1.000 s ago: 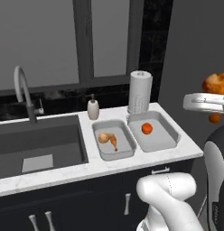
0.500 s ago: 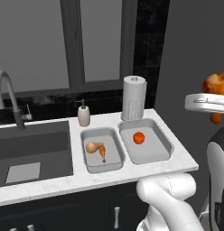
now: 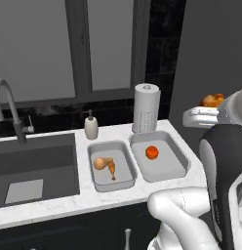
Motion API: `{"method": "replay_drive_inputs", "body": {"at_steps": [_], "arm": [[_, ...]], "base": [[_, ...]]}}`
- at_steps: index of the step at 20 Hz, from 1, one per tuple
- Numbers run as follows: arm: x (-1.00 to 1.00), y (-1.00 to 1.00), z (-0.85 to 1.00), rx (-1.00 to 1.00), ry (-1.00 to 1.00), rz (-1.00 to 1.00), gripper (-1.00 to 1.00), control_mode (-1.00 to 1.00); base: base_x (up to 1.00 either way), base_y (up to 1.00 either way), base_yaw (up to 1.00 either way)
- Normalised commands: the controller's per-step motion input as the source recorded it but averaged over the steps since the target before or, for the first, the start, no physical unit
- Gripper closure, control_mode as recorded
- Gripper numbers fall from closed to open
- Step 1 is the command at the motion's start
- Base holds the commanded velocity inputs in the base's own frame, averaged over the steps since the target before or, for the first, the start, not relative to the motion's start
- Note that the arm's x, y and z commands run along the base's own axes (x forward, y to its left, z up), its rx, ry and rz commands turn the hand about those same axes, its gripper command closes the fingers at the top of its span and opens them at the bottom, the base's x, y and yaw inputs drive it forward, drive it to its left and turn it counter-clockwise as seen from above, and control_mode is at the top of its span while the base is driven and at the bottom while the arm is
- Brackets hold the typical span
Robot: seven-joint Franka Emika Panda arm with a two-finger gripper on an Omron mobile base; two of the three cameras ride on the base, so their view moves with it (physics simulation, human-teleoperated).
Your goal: Place one squash and one chicken drumstick in each tupperware on the nearby counter, to pack two identical lunches.
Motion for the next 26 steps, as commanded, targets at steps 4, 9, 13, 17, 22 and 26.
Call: {"method": "replay_drive_inputs", "body": {"at_steps": [4, 9, 13, 17, 22, 26], "arm": [[1.00, 0.00, -0.80, 0.00, 0.30, 0.00, 1.00, -1.00], [0.92, -0.02, -0.70, 0.00, 0.17, 0.00, 1.00, -1.00], [0.69, -0.04, -0.69, 0.00, 0.10, 0.00, 1.00, -1.00], [0.63, -0.07, -0.86, 0.00, 0.16, 0.00, 1.00, -1.00], [0.42, -0.25, -0.90, 0.00, 0.25, 0.01, 1.00, -1.00], [0.36, -0.24, -0.82, 0.00, 0.28, 0.00, 1.00, -1.00]], "base": [[0.00, 0.00, 0.00], [0.00, 0.00, 0.00], [0.00, 0.00, 0.00], [0.00, 0.00, 0.00], [0.00, 0.00, 0.00], [0.00, 0.00, 0.00]]}}
